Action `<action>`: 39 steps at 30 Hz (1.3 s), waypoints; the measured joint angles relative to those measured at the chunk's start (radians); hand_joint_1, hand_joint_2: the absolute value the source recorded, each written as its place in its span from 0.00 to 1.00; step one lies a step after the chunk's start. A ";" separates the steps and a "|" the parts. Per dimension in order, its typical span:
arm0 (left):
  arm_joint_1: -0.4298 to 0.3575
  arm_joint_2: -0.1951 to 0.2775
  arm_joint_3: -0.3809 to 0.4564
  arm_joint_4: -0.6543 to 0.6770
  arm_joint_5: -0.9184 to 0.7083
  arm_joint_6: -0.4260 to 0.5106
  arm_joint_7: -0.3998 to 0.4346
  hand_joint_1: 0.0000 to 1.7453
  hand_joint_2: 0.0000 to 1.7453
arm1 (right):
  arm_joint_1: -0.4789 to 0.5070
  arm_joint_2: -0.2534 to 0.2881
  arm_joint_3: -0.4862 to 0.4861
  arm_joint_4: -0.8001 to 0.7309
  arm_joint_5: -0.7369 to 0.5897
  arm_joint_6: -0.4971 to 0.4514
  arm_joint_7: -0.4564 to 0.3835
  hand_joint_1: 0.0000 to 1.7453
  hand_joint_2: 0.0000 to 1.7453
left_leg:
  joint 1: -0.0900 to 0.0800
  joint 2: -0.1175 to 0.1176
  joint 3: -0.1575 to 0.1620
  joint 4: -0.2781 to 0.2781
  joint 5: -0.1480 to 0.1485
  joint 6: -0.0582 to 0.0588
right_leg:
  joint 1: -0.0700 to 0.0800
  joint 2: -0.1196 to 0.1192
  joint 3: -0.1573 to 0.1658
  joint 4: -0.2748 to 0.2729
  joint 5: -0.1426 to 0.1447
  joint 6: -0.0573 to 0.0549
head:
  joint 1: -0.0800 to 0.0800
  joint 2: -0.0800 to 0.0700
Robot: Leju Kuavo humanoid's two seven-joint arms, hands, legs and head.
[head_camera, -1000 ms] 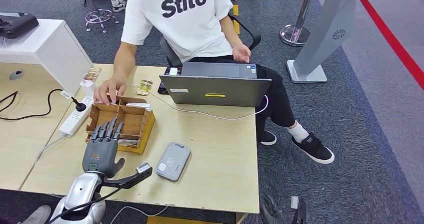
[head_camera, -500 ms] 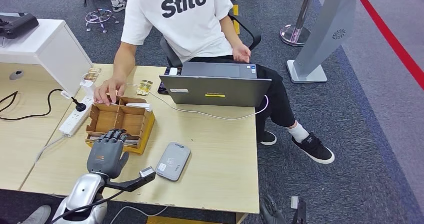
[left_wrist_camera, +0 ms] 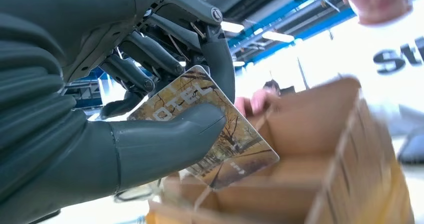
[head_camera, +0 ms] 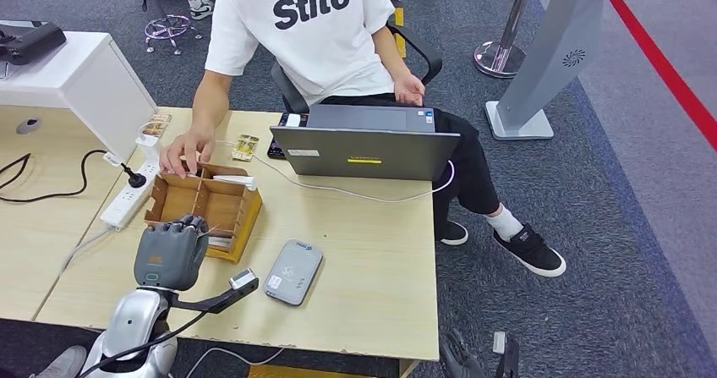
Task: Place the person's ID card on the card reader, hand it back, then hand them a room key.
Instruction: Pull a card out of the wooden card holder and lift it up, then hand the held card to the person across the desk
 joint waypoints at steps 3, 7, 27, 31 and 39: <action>0.005 -0.042 0.024 -0.085 0.007 -0.011 -0.030 1.00 1.00 | 0.002 0.003 0.000 0.000 -0.007 0.000 -0.004 0.00 1.00 | 0.000 0.000 0.000 0.000 0.000 0.000 | 0.000 0.000 0.000 0.000 0.000 0.000 | 0.000 0.000; 0.007 -0.098 0.041 -0.217 0.018 -0.049 -0.041 1.00 1.00 | 0.006 0.003 -0.001 0.000 -0.014 0.000 -0.009 0.00 1.00 | 0.000 0.000 0.000 0.000 0.000 0.000 | 0.000 0.000 0.000 0.000 0.000 0.000 | 0.000 0.000; 0.009 -0.153 0.069 -0.341 0.027 -0.063 -0.041 1.00 1.00 | 0.009 0.003 -0.001 0.000 -0.015 0.000 -0.010 0.00 1.00 | 0.000 0.000 0.000 0.000 0.000 0.000 | 0.000 0.000 0.000 0.000 0.000 0.000 | 0.000 0.000; 0.009 -0.153 0.077 -0.342 0.026 -0.063 -0.040 1.00 1.00 | 0.009 0.003 -0.001 0.000 -0.016 0.000 -0.010 0.00 1.00 | 0.000 0.000 0.000 0.000 0.000 0.000 | 0.000 0.000 0.000 0.000 0.000 0.000 | 0.000 0.000; 0.024 -0.154 0.081 -0.356 0.006 -0.015 -0.044 0.00 1.00 | 0.010 0.003 -0.001 0.000 -0.019 0.000 -0.012 0.00 1.00 | 0.000 0.000 0.000 0.000 0.000 0.000 | 0.000 0.000 0.000 0.000 0.000 0.000 | 0.000 0.000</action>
